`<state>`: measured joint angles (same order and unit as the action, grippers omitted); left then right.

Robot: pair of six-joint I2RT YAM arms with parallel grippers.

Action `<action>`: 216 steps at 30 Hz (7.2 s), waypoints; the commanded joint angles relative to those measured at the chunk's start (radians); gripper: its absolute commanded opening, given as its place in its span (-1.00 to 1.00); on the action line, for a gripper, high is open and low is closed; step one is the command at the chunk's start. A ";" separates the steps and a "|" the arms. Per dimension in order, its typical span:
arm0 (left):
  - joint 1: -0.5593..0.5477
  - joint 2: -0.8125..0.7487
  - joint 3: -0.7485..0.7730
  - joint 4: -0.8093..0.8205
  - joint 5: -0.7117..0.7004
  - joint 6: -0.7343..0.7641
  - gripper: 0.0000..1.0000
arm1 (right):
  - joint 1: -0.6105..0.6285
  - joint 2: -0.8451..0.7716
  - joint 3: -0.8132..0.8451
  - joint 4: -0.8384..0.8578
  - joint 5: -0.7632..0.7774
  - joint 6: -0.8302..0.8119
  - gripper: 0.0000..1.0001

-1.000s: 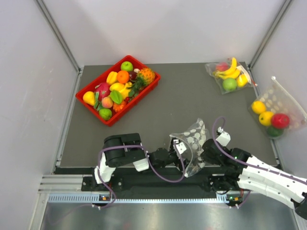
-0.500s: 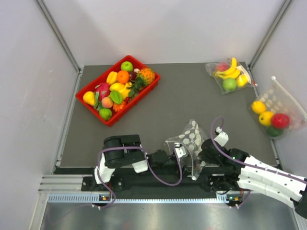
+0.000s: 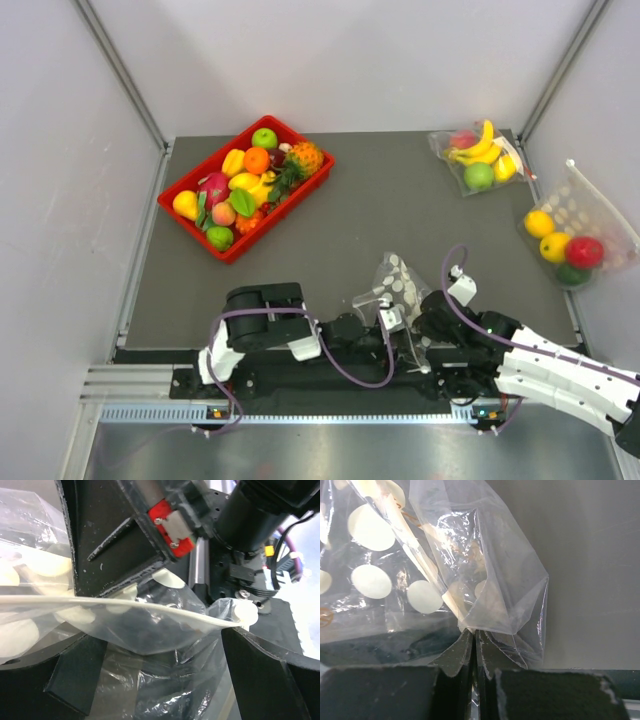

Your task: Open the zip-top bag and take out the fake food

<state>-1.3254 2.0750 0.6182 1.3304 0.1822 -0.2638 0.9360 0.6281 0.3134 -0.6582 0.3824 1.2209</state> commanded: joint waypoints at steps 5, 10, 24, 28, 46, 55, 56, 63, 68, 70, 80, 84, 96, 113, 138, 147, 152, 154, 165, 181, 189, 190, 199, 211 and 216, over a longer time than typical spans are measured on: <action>-0.008 0.060 0.063 0.366 -0.030 -0.006 0.93 | 0.017 -0.027 -0.008 0.046 -0.019 -0.009 -1.00; -0.008 0.083 0.098 0.366 -0.030 -0.021 0.27 | 0.018 -0.028 -0.014 0.060 -0.030 -0.012 -1.00; -0.001 -0.064 -0.144 0.355 -0.087 0.001 -0.61 | 0.017 -0.105 0.039 -0.047 0.128 -0.024 -1.00; -0.003 -0.104 -0.198 0.343 -0.101 0.009 -0.60 | 0.004 -0.071 0.059 -0.052 0.156 -0.053 -1.00; 0.052 -0.248 0.000 -0.232 -0.276 -0.144 -0.50 | 0.158 -0.065 0.141 0.215 0.081 -0.305 0.29; 0.089 -0.240 0.008 -0.283 -0.244 -0.172 -0.48 | 0.230 -0.066 0.231 0.125 0.230 -0.302 0.28; 0.092 -0.240 0.005 -0.280 -0.244 -0.184 -0.48 | 0.231 -0.080 0.228 0.102 0.233 -0.298 0.29; 0.112 -0.256 -0.006 -0.258 -0.271 -0.219 -0.48 | 0.230 -0.154 0.156 -0.012 0.207 -0.189 0.29; 0.124 -0.268 -0.005 -0.261 -0.260 -0.264 -0.48 | 0.230 -0.196 0.098 0.011 0.187 -0.166 0.27; 0.133 -0.277 -0.014 -0.261 -0.242 -0.281 -0.48 | 0.230 -0.191 0.092 0.006 0.188 -0.167 0.25; 0.169 -0.314 -0.080 -0.142 -0.101 -0.356 -0.47 | 0.230 -0.182 0.026 0.081 0.193 -0.176 0.12; 0.172 -0.314 -0.086 -0.119 -0.038 -0.357 -0.46 | 0.230 -0.211 0.001 0.130 0.205 -0.198 0.10; 0.216 -0.293 -0.072 -0.146 -0.009 -0.405 -0.46 | 0.230 -0.257 0.016 0.143 0.130 -0.313 0.04; 0.219 -0.303 -0.101 -0.057 0.111 -0.405 -0.39 | 0.230 -0.160 -0.030 0.342 0.073 -0.432 -0.82; 0.281 -0.340 -0.209 -0.048 0.140 -0.396 0.09 | 0.230 -0.237 0.006 0.108 0.194 -0.314 -1.00; 0.281 -0.195 -0.137 0.053 0.158 -0.417 0.28 | 0.230 -0.225 -0.007 0.095 0.184 -0.276 -1.00; 0.281 -0.115 -0.104 0.139 0.116 -0.420 0.56 | 0.230 -0.194 0.000 0.062 0.200 -0.222 -1.00; 0.281 -0.107 -0.098 0.148 0.090 -0.410 0.57 | 0.230 -0.171 0.001 0.066 0.193 -0.219 -1.00; 0.273 -0.121 -0.049 0.044 -0.039 -0.304 0.56 | 0.230 -0.183 -0.014 0.103 0.167 -0.219 -1.00; 0.244 -0.165 -0.058 -0.076 -0.075 -0.132 0.56 | 0.230 -0.252 0.018 0.066 0.171 -0.201 -1.00; 0.213 -0.136 -0.014 -0.062 -0.242 -0.117 0.57 | 0.230 -0.191 0.006 0.181 0.122 -0.242 -1.00; 0.210 -0.125 -0.011 -0.054 -0.260 -0.117 0.57 | 0.230 -0.189 0.004 0.201 0.110 -0.247 -1.00; 0.209 -0.089 0.009 -0.016 -0.320 -0.092 0.61 | 0.231 -0.183 -0.010 0.261 0.038 -0.256 -1.00; 0.207 -0.053 0.022 -0.023 -0.267 -0.097 -0.48 | 0.233 -0.197 -0.025 0.255 0.044 -0.222 -1.00; 0.207 -0.133 -0.052 -0.031 -0.242 -0.092 -0.75 | 0.233 -0.234 -0.019 0.155 0.134 -0.167 -1.00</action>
<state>-1.1145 2.0167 0.6090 1.2572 -0.0887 -0.3641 1.1687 0.4187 0.2939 -0.4610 0.4324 1.0073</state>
